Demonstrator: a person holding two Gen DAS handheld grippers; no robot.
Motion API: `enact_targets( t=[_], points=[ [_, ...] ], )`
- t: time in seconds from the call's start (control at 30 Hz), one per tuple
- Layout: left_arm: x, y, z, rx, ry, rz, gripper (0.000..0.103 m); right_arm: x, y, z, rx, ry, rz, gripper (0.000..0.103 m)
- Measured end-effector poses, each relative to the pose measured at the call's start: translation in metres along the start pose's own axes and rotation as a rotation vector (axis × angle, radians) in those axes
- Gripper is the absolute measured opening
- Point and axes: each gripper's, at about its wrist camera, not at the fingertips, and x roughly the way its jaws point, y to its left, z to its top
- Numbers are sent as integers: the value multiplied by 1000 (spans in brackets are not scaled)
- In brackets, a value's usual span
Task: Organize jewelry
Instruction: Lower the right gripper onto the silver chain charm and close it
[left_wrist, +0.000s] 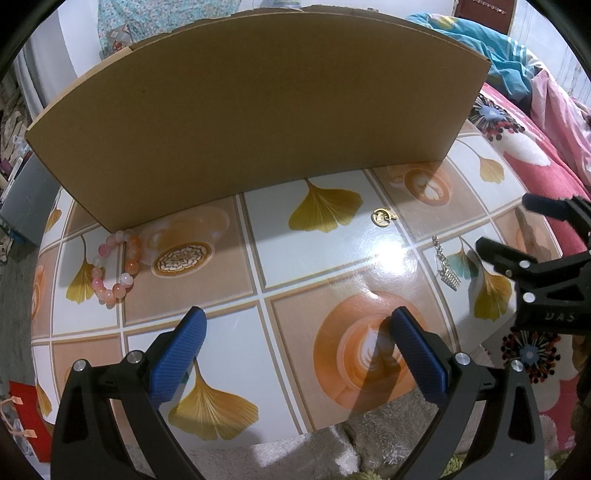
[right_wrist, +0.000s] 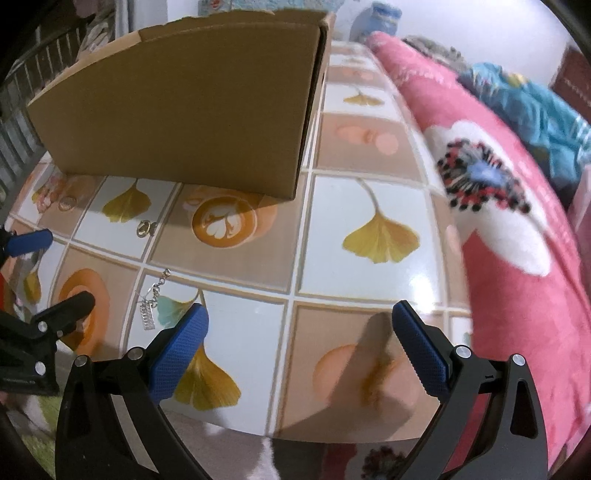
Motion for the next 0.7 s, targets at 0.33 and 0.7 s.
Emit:
enact_targets(
  t=[0.33,0.7],
  points=[
    [-1,1,-1,0,-7,-2,98,-30,34,-12,-192,-106,138,81],
    [0,1,0,32,4,-18,98,-17,53,-4,-178,-27,320,22]
  ],
)
